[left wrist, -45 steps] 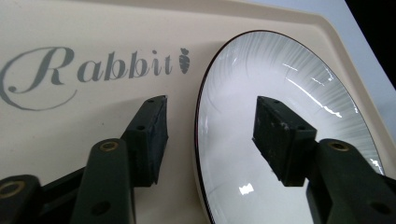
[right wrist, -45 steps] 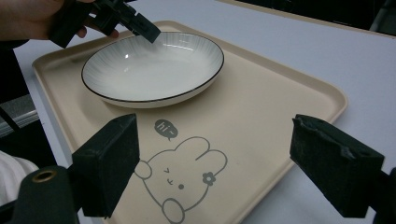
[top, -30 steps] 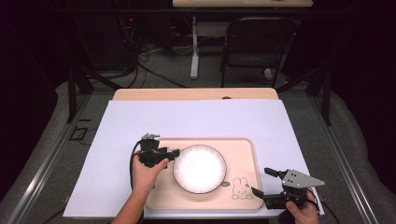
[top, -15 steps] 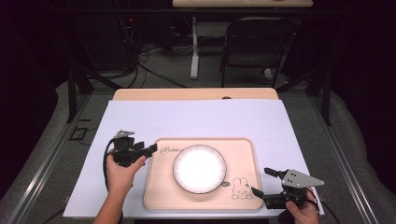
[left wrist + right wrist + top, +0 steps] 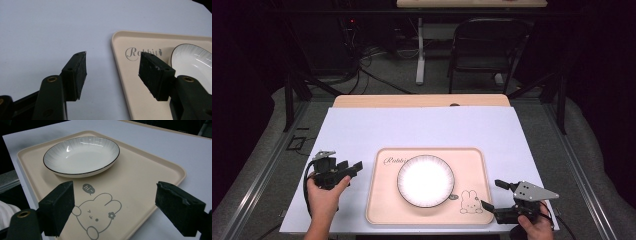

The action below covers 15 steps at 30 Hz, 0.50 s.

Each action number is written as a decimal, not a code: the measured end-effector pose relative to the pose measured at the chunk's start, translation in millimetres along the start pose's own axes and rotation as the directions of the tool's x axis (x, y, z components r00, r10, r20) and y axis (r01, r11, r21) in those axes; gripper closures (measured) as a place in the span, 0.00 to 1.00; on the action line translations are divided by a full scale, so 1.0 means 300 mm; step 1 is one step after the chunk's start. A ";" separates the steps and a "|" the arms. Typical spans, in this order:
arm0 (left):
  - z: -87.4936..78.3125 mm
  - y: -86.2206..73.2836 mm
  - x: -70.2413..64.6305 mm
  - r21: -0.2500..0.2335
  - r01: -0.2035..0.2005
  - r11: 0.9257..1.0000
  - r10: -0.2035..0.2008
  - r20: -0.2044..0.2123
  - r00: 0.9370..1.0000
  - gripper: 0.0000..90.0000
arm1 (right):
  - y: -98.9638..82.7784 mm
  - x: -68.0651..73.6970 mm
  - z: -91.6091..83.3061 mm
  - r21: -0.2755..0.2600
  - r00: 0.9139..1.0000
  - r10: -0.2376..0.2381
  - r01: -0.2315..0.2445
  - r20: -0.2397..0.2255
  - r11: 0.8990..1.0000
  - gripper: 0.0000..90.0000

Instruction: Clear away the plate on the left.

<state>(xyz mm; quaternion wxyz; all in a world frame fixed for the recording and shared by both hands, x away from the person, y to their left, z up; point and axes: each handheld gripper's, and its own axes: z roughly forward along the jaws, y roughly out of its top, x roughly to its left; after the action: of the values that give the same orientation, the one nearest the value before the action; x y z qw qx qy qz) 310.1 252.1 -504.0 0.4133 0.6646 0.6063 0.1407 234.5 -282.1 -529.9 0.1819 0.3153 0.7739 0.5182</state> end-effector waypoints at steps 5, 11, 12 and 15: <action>0.000 -0.045 0.038 -0.025 0.021 0.999 -0.021 -0.016 1.000 0.44 | 0.000 -0.001 0.000 -0.002 1.000 -0.001 0.001 0.001 1.000 0.17; 0.018 -0.080 0.067 -0.011 0.041 0.999 -0.041 -0.022 0.999 0.44 | 0.000 0.002 -0.002 -0.003 1.000 -0.001 0.001 0.002 1.000 0.17; 0.022 -0.085 0.070 -0.010 0.051 0.999 -0.051 -0.020 0.999 0.44 | 0.000 0.002 -0.002 -0.003 1.000 -0.003 0.003 0.002 1.000 0.17; 0.034 -0.094 0.076 0.005 0.062 0.998 -0.062 -0.012 0.998 0.44 | 0.000 0.003 -0.002 -0.004 1.000 -0.003 0.003 0.001 1.000 0.17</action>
<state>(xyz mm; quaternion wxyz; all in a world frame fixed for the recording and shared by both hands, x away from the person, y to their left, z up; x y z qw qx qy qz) 302.9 267.2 -537.6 0.4120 0.6458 0.6295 0.1301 233.5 -282.1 -529.8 0.1838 0.3139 0.7733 0.5193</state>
